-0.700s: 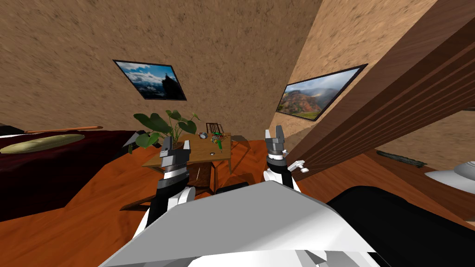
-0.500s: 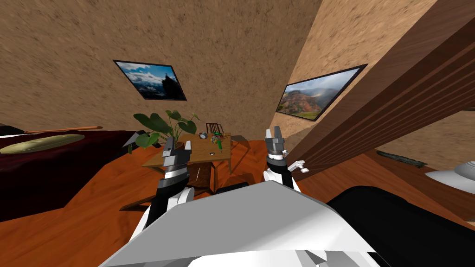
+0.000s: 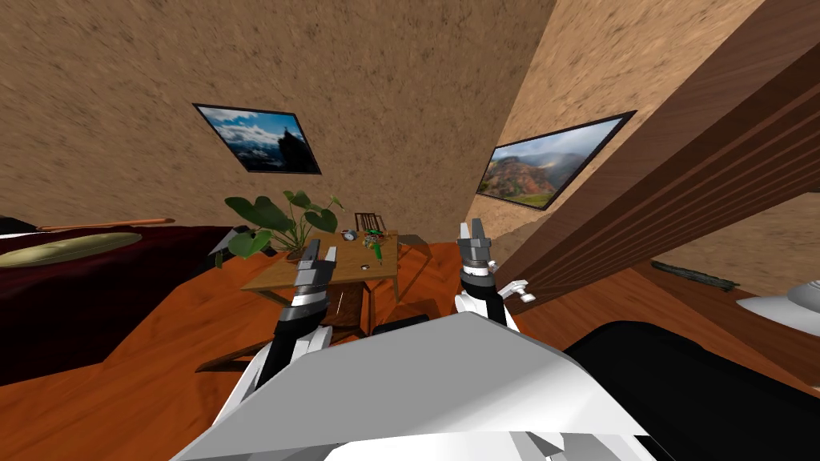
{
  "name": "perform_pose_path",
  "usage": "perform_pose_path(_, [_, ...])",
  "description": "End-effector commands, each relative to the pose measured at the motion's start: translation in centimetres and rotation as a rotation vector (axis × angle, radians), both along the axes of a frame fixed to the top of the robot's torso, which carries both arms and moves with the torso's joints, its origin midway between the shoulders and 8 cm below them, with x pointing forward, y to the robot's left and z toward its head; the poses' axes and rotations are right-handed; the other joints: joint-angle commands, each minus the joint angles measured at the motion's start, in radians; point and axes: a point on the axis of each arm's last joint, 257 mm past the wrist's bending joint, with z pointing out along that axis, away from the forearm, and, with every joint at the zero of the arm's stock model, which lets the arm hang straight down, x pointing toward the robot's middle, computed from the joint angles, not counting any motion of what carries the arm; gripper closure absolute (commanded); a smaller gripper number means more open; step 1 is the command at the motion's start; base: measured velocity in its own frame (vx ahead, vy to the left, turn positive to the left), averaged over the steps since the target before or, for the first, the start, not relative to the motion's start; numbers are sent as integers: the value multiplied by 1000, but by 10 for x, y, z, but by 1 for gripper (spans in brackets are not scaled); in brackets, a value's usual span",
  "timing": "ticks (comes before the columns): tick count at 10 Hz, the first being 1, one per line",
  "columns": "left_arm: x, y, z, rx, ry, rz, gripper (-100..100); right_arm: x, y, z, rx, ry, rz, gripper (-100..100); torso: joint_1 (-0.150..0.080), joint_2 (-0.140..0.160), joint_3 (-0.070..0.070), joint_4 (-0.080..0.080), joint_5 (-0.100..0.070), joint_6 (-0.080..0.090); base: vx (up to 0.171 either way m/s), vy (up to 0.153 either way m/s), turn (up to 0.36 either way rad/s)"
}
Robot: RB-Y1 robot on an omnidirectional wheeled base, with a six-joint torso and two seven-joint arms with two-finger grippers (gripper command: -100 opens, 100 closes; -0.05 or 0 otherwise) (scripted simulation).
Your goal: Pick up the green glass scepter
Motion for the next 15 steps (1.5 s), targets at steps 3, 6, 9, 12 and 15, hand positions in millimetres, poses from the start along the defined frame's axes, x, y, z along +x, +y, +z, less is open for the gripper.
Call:
perform_pose_path(3, [16, -3, -32, 133, 69, 19, -100, 0, 0, 0, 0, 0, 0, 0, 0, 0, 0, 0, 0, 0, 40, -28, 0])
perform_pose_path(6, [30, -1, -64, 239, 133, 43, -100, 0, 0, 0, 0, 0, 0, 0, -1, -1, -1, 0, 0, 0, 53, -42, 2])
perform_pose_path(9, [39, 2, -88, 326, 181, 63, -100, 0, 0, 0, 0, 0, 0, 0, 0, 0, 0, 0, 0, 0, 44, -23, -1])
perform_pose_path(12, [48, 6, -114, 403, 232, 83, -100, 0, 0, 0, 0, 0, 0, 0, 0, 0, 0, 0, 0, 0, 36, -30, 0])
perform_pose_path(15, [56, 11, -142, 481, 285, 104, -100, 0, 0, 0, 0, 0, 0, 0, 0, 0, 0, 0, 0, 0, 47, -34, 0])
